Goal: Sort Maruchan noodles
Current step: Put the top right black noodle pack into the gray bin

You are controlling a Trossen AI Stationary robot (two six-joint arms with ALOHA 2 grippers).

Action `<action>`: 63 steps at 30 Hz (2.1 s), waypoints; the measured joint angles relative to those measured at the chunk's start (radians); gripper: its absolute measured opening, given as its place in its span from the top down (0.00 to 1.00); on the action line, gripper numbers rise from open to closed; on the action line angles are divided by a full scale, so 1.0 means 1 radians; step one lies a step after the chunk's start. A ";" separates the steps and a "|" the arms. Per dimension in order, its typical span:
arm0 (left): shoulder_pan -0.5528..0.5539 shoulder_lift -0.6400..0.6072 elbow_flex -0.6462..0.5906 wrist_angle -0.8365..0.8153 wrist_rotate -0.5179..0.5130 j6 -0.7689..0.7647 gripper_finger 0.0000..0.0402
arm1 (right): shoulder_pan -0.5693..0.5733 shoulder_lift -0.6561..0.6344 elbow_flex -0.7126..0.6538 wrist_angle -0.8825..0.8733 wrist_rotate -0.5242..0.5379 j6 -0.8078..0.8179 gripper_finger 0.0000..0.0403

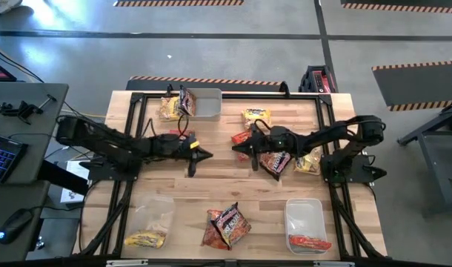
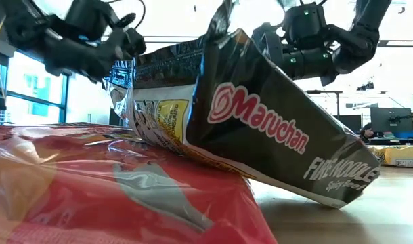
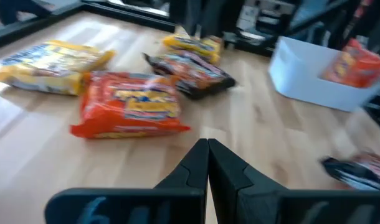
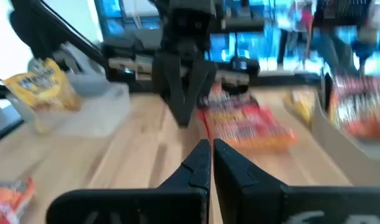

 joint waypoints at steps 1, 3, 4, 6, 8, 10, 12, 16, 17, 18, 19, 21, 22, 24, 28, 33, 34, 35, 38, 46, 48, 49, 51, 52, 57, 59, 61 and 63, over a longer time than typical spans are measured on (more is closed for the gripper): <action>0.014 0.028 0.000 0.032 0.003 0.009 1.00 | -0.012 -0.015 0.000 -0.045 -0.003 0.011 1.00; 0.042 0.085 0.000 0.105 0.005 0.029 1.00 | -0.038 -0.065 0.000 -0.186 -0.003 0.035 1.00; 0.054 0.111 0.000 0.145 0.005 0.031 1.00 | -0.050 -0.095 0.001 -0.264 0.001 0.052 1.00; 0.081 0.163 0.004 0.218 0.005 0.031 1.00 | -0.072 -0.170 0.012 -0.467 0.030 0.064 1.00; 0.103 0.207 0.024 0.257 0.005 0.031 1.00 | -0.088 -0.251 0.035 -0.686 0.089 0.063 0.99; 0.121 0.246 0.052 0.274 0.012 0.030 1.00 | -0.100 -0.325 0.062 -0.923 0.143 0.068 0.96; 0.135 0.280 0.084 0.275 0.036 0.030 1.00 | -0.122 -0.380 0.090 -1.147 0.162 0.110 0.92; 0.144 0.352 0.155 0.274 0.106 0.039 1.00 | -0.182 -0.424 0.110 -1.448 0.120 0.221 0.79; 0.146 0.367 0.171 0.273 0.121 0.047 1.00 | -0.199 -0.423 0.107 -1.493 0.108 0.237 0.75; 0.146 0.387 0.191 0.275 0.133 0.057 1.00 | -0.213 -0.422 0.101 -1.523 0.104 0.243 0.71; 0.146 0.404 0.208 0.275 0.138 0.065 1.00 | -0.227 -0.420 0.095 -1.534 0.100 0.242 0.67; 0.146 0.428 0.232 0.269 0.143 0.064 1.00 | -0.251 -0.419 0.085 -1.543 0.083 0.231 0.60; 0.146 0.440 0.245 0.271 0.143 0.062 1.00 | -0.261 -0.419 0.084 -1.543 0.071 0.220 0.57; 0.146 0.451 0.251 0.264 0.157 0.045 1.00 | -0.278 -0.420 0.084 -1.540 0.036 0.197 0.53; 0.143 0.461 0.256 0.265 0.198 0.030 1.00 | -0.299 -0.403 0.084 -1.533 -0.008 0.183 0.53; 0.142 0.460 0.256 0.256 0.199 0.020 1.00 | -0.322 -0.338 0.078 -1.522 -0.003 0.173 0.56; 0.142 0.460 0.256 0.250 0.199 0.020 1.00 | -0.325 -0.323 0.076 -1.510 -0.004 0.171 0.57; 0.142 0.460 0.256 0.244 0.199 0.019 1.00 | -0.328 -0.310 0.073 -1.497 -0.007 0.168 0.57; 0.141 0.460 0.256 0.237 0.199 0.019 1.00 | -0.328 -0.283 0.063 -1.461 -0.044 0.160 0.59; 0.138 0.460 0.256 0.235 0.199 0.020 1.00 | -0.328 -0.259 0.057 -1.416 -0.122 0.160 0.70; 0.138 0.460 0.256 0.235 0.199 0.020 1.00 | -0.328 -0.259 0.056 -1.411 -0.144 0.161 0.75; 0.138 0.460 0.256 0.235 0.199 0.020 1.00 | -0.328 -0.259 0.056 -1.409 -0.150 0.163 0.78; 0.138 0.460 0.256 0.235 0.198 0.020 1.00 | -0.327 -0.259 0.056 -1.407 -0.168 0.167 0.85; 0.138 0.460 0.256 0.235 0.198 0.020 1.00 | -0.327 -0.259 0.056 -1.405 -0.179 0.178 0.89; 0.133 0.460 0.256 0.235 0.197 0.023 1.00 | -0.323 -0.259 0.055 -1.378 -0.183 0.246 0.97; 0.125 0.460 0.256 0.229 0.196 0.046 1.00 | -0.310 -0.259 0.055 -1.363 -0.183 0.286 0.97; 0.112 0.460 0.256 0.215 0.189 0.075 0.99 | -0.287 -0.259 0.055 -1.337 -0.183 0.338 0.99; 0.100 0.460 0.256 0.201 0.185 0.098 0.97 | -0.259 -0.259 0.055 -1.298 -0.182 0.405 0.99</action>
